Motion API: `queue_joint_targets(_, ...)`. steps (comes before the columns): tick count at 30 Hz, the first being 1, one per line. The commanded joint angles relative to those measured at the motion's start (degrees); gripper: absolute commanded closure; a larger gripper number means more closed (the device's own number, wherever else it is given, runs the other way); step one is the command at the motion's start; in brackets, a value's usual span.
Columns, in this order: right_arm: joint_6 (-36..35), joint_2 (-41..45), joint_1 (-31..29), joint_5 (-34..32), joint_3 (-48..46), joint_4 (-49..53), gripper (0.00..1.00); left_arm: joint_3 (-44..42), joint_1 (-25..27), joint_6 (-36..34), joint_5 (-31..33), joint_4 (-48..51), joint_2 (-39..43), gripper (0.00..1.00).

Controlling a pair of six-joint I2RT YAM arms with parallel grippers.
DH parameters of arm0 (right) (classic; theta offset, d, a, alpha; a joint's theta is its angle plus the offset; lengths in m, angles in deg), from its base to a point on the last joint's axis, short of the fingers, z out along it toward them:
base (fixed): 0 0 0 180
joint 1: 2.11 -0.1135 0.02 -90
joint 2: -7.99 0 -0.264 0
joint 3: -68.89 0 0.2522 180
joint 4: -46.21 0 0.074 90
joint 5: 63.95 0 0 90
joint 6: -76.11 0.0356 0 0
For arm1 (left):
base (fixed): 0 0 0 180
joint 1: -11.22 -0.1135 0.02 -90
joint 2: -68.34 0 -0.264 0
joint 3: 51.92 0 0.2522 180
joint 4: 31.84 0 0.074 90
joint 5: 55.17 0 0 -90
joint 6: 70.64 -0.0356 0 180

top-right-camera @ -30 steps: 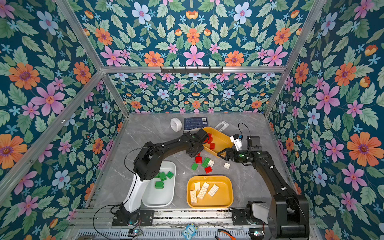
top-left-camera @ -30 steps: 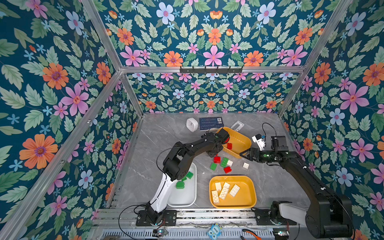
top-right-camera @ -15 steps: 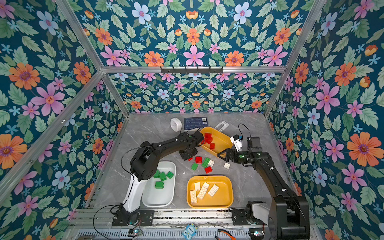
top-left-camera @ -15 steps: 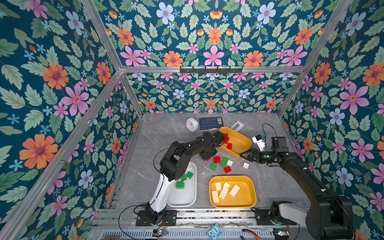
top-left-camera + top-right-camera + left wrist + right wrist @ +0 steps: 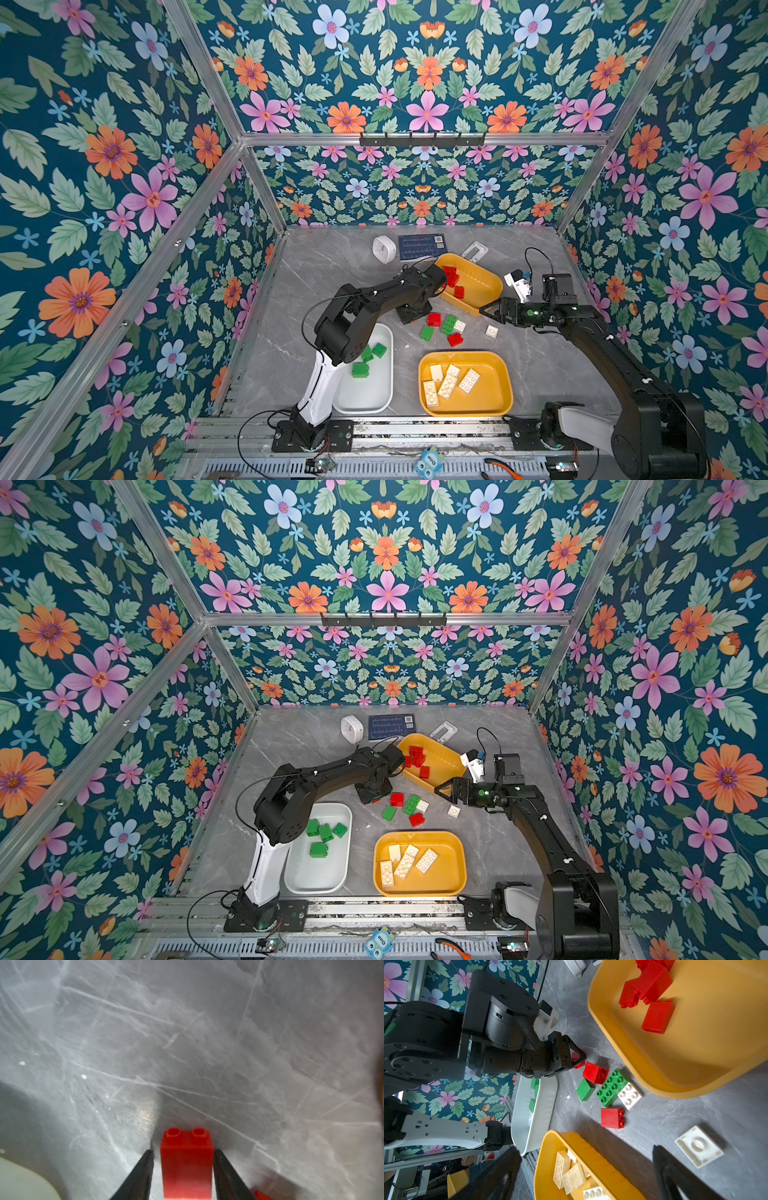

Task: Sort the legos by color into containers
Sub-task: 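Carry the red brick with the left gripper into the farther yellow tray, release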

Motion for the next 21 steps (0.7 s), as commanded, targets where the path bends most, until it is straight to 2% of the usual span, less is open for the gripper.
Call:
queue_joint_targets(1,0.4,0.7,-0.1,0.1,-0.1,-0.9,0.01,-1.1,0.2,-0.5,-0.8,0.0,0.8,0.52)
queue_joint_targets(6,0.5,1.1,0.0,0.0,-0.5,-0.8,0.01,-1.4,0.2,-1.2,0.0,-0.2,1.5,0.65)
queue_joint_targets(12,0.6,1.5,0.0,-0.1,-0.2,-0.7,0.01,2.3,0.2,-6.6,3.1,1.4,2.8,0.66)
queue_joint_targets(16,0.8,1.8,0.0,-0.7,0.2,-0.8,0.01,7.1,0.1,-13.8,5.0,1.7,2.8,0.67)
queue_joint_targets(21,1.2,3.2,0.0,-2.1,0.9,-0.8,0.01,17.2,0.3,-27.3,4.0,0.0,0.6,0.67)
